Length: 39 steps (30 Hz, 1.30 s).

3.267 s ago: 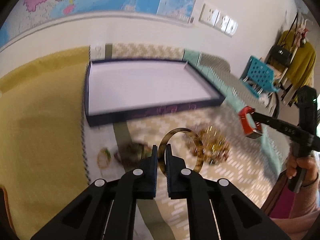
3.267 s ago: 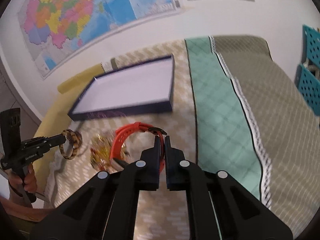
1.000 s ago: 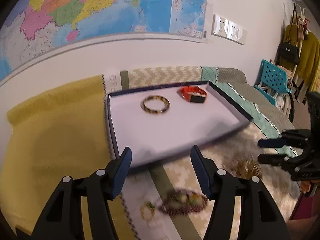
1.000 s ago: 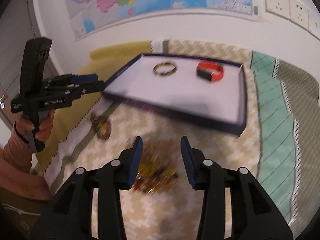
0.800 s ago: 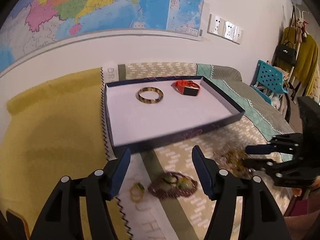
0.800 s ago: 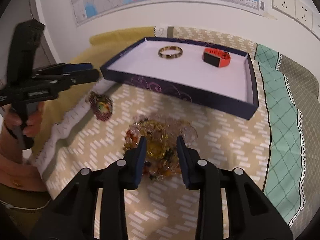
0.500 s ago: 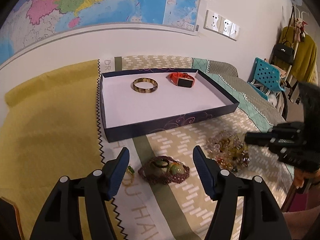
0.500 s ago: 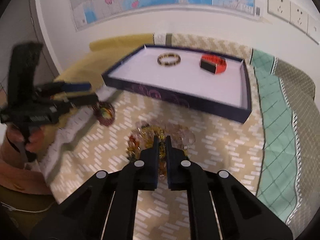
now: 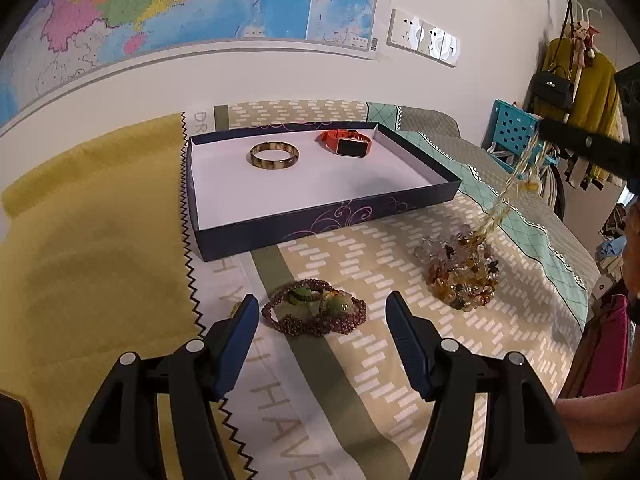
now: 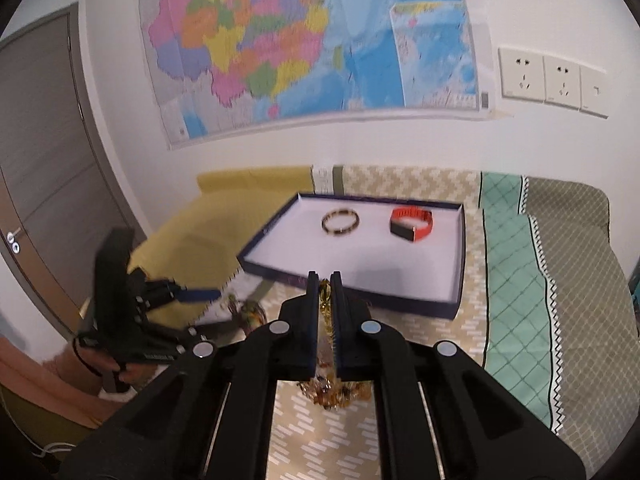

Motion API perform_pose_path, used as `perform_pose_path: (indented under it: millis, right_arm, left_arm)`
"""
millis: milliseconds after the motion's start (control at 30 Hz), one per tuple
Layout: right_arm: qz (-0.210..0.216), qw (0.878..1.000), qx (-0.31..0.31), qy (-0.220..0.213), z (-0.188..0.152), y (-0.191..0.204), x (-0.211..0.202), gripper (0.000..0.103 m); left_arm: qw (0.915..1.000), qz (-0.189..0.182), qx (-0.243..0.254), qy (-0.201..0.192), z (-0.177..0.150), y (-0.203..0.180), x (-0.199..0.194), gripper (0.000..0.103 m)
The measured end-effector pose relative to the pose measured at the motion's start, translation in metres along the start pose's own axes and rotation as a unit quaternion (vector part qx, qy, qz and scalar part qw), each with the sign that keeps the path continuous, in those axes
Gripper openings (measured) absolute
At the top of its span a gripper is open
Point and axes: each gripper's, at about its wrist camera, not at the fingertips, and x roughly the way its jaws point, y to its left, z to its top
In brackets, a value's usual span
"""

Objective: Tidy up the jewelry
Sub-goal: 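Grasp the gold chain with the right tool while the left tool grasps the small gold ring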

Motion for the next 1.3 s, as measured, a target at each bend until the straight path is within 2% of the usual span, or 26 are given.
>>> perform_pose_path:
  millis: [267, 333, 467, 700, 900, 1067, 1167, 1300]
  right_arm:
    - [0.009, 0.997, 0.003, -0.082, 0.032, 0.004, -0.044, 0.006]
    - [0.016, 0.995, 0.004, -0.094, 0.037, 0.003, -0.052, 0.006]
    - [0.003, 0.994, 0.002, -0.11, 0.043, 0.002, -0.063, 0.006]
    - [-0.005, 0.995, 0.013, -0.096, 0.039, -0.006, -0.06, 0.006]
    - [-0.004, 0.997, 0.022, -0.074, 0.032, -0.011, -0.048, 0.006]
    - [-0.005, 0.998, 0.033, -0.057, 0.023, -0.017, -0.036, 0.006]
    - [-0.002, 0.998, 0.038, -0.048, 0.019, -0.019, -0.03, 0.006]
    - [0.001, 0.998, 0.042, -0.04, 0.017, -0.021, -0.025, 0.006]
  left_arm:
    - [0.9998, -0.016, 0.01, -0.001, -0.002, -0.008, 0.0, 0.063]
    - [0.9998, -0.016, 0.01, 0.0, -0.003, -0.008, 0.001, 0.063]
    - [0.9999, -0.011, 0.0, 0.006, -0.007, 0.0, 0.001, 0.063]
    - [0.9998, 0.007, -0.01, 0.014, -0.008, 0.015, 0.002, 0.061]
    - [0.9997, 0.023, -0.009, 0.01, -0.005, 0.023, -0.001, 0.056]
    - [0.9991, 0.035, -0.017, 0.018, -0.004, 0.034, 0.002, 0.05]
    - [0.9983, 0.046, -0.021, 0.028, -0.003, 0.043, 0.005, 0.042]
    - [0.9979, 0.047, -0.017, 0.041, -0.002, 0.049, 0.011, 0.039]
